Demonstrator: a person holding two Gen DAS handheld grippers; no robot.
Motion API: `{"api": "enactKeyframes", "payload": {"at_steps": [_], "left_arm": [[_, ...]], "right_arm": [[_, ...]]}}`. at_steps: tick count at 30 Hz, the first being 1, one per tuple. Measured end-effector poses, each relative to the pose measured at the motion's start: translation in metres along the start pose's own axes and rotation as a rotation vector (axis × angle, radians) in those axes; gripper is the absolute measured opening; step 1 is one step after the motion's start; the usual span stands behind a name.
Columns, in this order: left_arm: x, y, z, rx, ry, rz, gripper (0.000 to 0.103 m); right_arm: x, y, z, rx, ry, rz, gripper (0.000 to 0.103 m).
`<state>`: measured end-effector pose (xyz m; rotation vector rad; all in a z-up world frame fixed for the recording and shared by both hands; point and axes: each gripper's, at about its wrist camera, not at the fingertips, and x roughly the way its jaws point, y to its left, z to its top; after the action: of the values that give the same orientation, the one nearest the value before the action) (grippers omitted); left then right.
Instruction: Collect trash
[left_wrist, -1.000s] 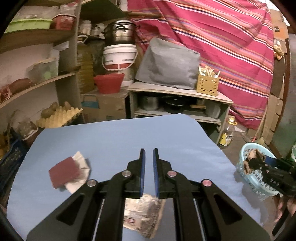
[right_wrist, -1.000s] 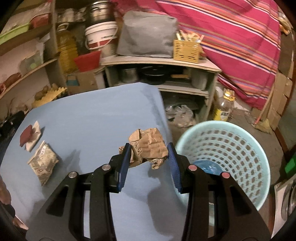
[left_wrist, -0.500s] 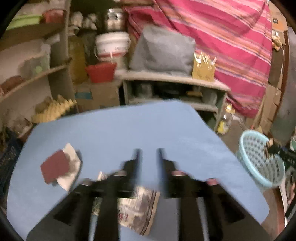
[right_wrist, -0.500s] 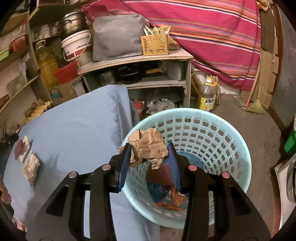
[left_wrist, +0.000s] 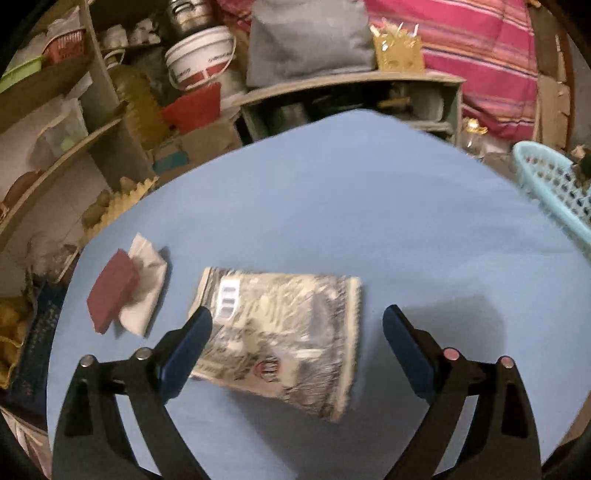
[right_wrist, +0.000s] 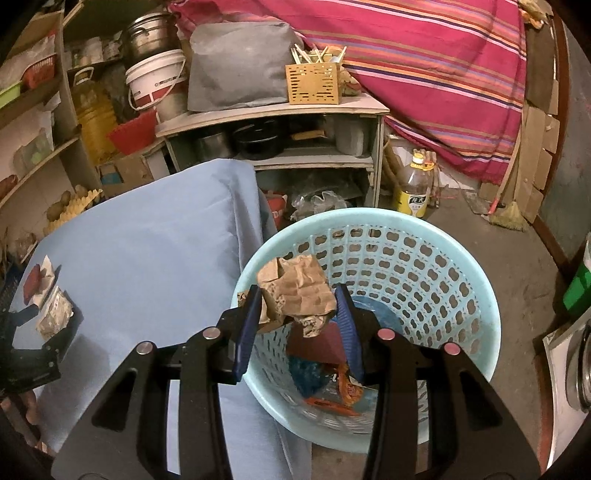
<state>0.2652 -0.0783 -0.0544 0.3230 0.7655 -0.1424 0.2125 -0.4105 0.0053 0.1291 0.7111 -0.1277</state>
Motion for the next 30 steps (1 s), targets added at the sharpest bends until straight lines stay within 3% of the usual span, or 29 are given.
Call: {"api": "enactKeyframes", "payload": {"at_steps": [5, 9, 10, 12, 13, 14, 22, 30], "left_arm": [[0.005, 0.008, -0.005, 0.000, -0.014, 0.066, 0.092], [0.008, 0.009, -0.007, -0.005, -0.005, 0.022, 0.091], [0.008, 0.008, -0.006, -0.003, -0.005, 0.015, 0.087], [0.011, 0.005, -0.006, 0.009, 0.011, -0.024, 0.058], [0.013, 0.004, -0.006, 0.009, 0.028, -0.040, 0.037], [0.016, 0.004, -0.006, -0.001, 0.045, -0.072, 0.033], [0.015, 0.004, 0.004, -0.023, 0.038, -0.104, 0.005], [-0.015, 0.003, 0.038, -0.062, -0.057, -0.123, 0.003]], "right_arm": [[0.004, 0.007, 0.003, -0.007, 0.001, -0.001, 0.043], [0.007, 0.013, 0.004, -0.018, 0.005, 0.002, 0.043], [0.007, 0.014, 0.005, -0.023, 0.004, 0.002, 0.043], [0.007, 0.016, 0.004, -0.032, 0.004, 0.001, 0.043], [0.007, 0.017, 0.004, -0.035, 0.005, -0.001, 0.043], [0.008, 0.017, 0.004, -0.034, 0.005, -0.002, 0.043], [0.002, 0.008, 0.006, -0.003, -0.014, 0.003, 0.043], [-0.011, -0.022, 0.014, 0.086, -0.055, 0.016, 0.043]]}}
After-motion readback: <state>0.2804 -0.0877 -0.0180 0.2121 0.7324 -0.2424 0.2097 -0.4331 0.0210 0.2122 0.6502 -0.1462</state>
